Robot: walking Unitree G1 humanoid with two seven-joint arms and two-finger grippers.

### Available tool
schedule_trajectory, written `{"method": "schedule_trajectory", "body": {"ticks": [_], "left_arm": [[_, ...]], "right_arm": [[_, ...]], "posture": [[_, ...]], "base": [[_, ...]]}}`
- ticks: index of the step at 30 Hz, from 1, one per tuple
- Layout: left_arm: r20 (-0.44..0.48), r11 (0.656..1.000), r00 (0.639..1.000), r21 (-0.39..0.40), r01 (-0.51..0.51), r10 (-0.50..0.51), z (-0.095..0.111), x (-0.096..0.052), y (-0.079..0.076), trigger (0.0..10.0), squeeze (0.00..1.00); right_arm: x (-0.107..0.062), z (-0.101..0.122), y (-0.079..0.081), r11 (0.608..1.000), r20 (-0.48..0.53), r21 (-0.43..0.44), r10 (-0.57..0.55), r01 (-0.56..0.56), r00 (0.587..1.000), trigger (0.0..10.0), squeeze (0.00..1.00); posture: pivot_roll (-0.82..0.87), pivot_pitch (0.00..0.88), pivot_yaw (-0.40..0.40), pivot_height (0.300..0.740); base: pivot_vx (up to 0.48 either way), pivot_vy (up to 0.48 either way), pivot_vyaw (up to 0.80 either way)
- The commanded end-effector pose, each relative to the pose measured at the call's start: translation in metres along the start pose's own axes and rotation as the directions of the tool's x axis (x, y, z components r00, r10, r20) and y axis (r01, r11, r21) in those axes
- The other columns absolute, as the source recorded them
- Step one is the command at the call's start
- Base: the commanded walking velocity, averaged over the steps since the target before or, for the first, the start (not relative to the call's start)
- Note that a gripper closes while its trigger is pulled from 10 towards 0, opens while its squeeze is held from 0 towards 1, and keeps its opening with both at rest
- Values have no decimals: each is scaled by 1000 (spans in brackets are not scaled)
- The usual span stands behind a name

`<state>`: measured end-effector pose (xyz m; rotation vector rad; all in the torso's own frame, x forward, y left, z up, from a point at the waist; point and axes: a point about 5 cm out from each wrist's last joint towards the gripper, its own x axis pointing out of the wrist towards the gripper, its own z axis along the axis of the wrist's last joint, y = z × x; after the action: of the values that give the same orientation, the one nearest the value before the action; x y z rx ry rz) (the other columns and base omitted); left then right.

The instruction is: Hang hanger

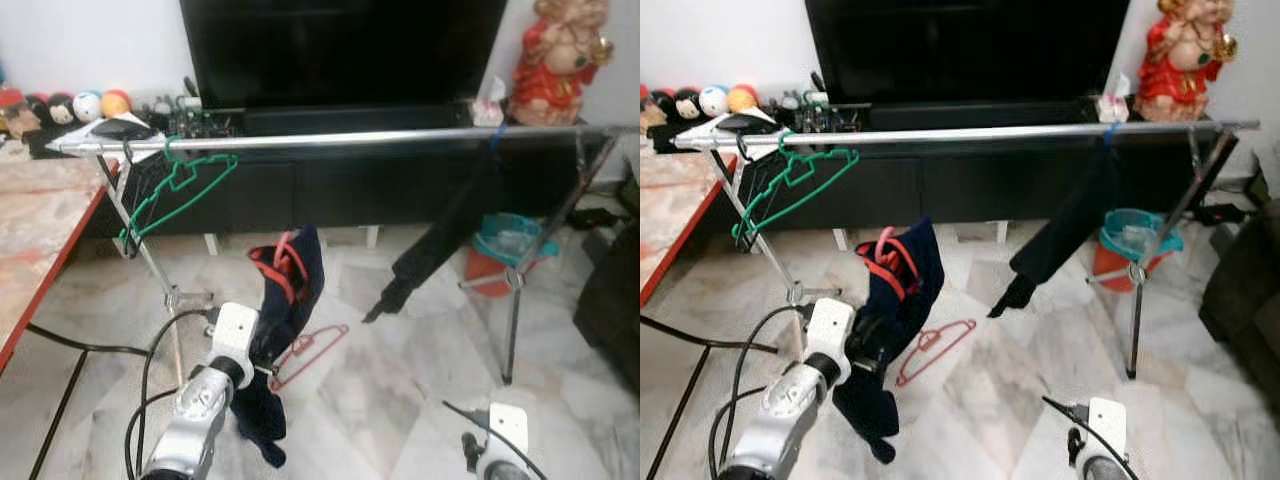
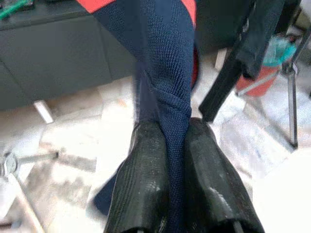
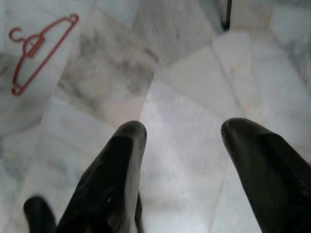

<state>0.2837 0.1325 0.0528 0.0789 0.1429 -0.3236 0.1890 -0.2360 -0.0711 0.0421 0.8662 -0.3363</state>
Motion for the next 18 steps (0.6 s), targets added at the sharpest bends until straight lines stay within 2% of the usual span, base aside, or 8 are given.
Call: {"method": "schedule_trajectory", "body": {"ticks": [1,18], "left_arm": [[39,1000,999,-1,12,-12,9,3,-2,10000,0],[35,1000,999,1,19,-19,9,3,-2,10000,0]], "right_arm": [[1,3,0,1000,4,-3,2,-2,1000,10000,0],[1,2,1,1000,1,-1,5,-5,1000,10000,0]], "posture": [[-171,0,18,740],[-171,0,23,740]], "base": [[-270,0,0],[-272,0,0]]}}
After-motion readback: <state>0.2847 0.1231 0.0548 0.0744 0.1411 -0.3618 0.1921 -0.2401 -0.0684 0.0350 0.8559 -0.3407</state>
